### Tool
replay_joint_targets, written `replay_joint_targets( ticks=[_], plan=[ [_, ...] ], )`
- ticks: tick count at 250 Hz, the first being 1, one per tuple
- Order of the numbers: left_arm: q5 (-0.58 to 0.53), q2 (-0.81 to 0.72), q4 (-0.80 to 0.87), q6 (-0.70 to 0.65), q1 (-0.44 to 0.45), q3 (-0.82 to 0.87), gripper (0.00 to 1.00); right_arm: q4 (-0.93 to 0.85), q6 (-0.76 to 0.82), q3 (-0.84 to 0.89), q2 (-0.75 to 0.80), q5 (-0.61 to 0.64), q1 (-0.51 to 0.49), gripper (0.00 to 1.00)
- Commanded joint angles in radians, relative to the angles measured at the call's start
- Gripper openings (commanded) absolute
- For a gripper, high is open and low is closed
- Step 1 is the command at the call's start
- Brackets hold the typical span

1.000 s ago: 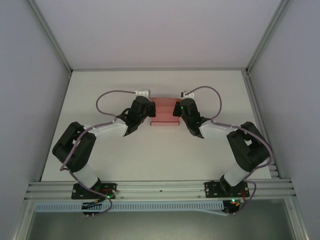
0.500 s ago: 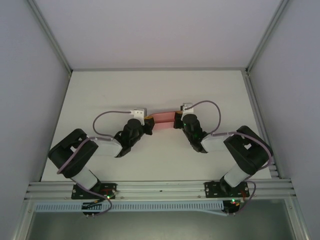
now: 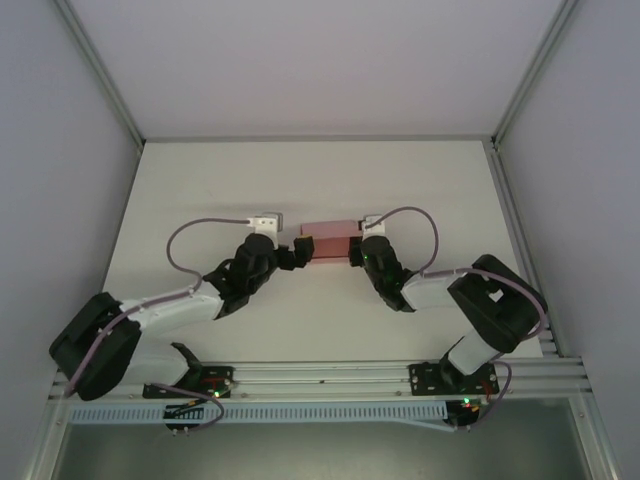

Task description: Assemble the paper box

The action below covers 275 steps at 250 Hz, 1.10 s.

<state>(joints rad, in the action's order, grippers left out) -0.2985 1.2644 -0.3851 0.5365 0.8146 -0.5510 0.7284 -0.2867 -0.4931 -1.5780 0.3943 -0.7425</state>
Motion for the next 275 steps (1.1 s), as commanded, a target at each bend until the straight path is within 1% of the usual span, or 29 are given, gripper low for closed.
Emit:
replay_joint_targets(
  ticks=[1, 11, 25, 48, 65, 80, 88, 90, 106, 115, 117, 134, 143, 160, 171, 186, 218, 240, 275],
  plan=[
    [-0.057, -0.08, 0.228, 0.067, 0.003, -0.054, 1.0, -0.036, 0.004, 0.009, 0.036, 0.043, -0.014, 0.22],
    [-0.056, -0.096, 0.265, 0.083, 0.001, -0.072, 1.0, -0.047, -0.005, 0.01, 0.047, 0.043, -0.017, 0.29],
    [-0.054, -0.111, 0.304, 0.088, -0.001, -0.094, 1.0, -0.067, -0.016, 0.01, 0.071, 0.027, -0.019, 0.33],
    [-0.054, -0.118, 0.372, 0.114, -0.012, -0.141, 1.0, -0.137, -0.03, 0.008, 0.121, -0.013, -0.023, 0.44],
    [-0.044, -0.113, 0.426, 0.134, -0.034, -0.187, 1.0, -0.209, -0.043, 0.015, 0.171, -0.045, -0.027, 0.56],
    [-0.026, -0.103, 0.48, 0.152, -0.061, -0.234, 1.0, -0.269, -0.052, 0.032, 0.233, -0.071, -0.03, 0.6],
    [0.0, -0.097, 0.499, 0.154, -0.079, -0.258, 1.0, -0.285, -0.051, 0.047, 0.272, -0.082, -0.03, 0.66],
    [0.009, -0.095, 0.503, 0.154, -0.086, -0.263, 1.0, -0.289, -0.051, 0.05, 0.282, -0.106, -0.031, 0.68],
    [0.076, -0.082, 0.527, 0.164, -0.127, -0.303, 1.0, -0.342, -0.053, 0.067, 0.372, -0.173, -0.03, 0.85],
    [0.124, -0.069, 0.531, 0.162, -0.155, -0.323, 1.0, -0.382, -0.057, 0.068, 0.423, -0.212, -0.029, 0.98],
    [0.135, -0.066, 0.531, 0.161, -0.161, -0.327, 1.0, -0.392, -0.057, 0.065, 0.434, -0.219, -0.029, 1.0],
    [0.218, -0.033, 0.536, 0.145, -0.209, -0.365, 1.0, -0.475, -0.068, 0.041, 0.515, -0.246, -0.028, 1.0],
    [0.246, -0.009, 0.55, 0.143, -0.228, -0.393, 1.0, -0.531, -0.071, 0.012, 0.546, -0.234, -0.027, 1.0],
    [0.32, 0.042, 0.567, 0.122, -0.26, -0.437, 1.0, -0.648, -0.132, -0.065, 0.564, -0.17, -0.009, 1.0],
    [0.358, 0.076, 0.574, 0.112, -0.272, -0.459, 1.0, -0.729, -0.17, -0.133, 0.546, -0.176, 0.027, 1.0],
    [0.404, 0.13, 0.576, 0.096, -0.288, -0.483, 1.0, -0.822, -0.213, -0.222, 0.494, -0.217, 0.093, 1.0],
    [0.486, 0.234, 0.574, 0.084, -0.311, -0.51, 1.0, -0.92, -0.242, -0.373, 0.323, -0.277, 0.201, 1.0],
    [0.535, 0.29, 0.564, 0.072, -0.313, -0.515, 1.0, -0.964, -0.238, -0.446, 0.199, -0.318, 0.231, 0.99],
    [0.606, 0.371, 0.528, 0.058, -0.313, -0.505, 1.0, -0.938, -0.206, -0.483, 0.052, -0.432, 0.237, 0.9]
  ],
)
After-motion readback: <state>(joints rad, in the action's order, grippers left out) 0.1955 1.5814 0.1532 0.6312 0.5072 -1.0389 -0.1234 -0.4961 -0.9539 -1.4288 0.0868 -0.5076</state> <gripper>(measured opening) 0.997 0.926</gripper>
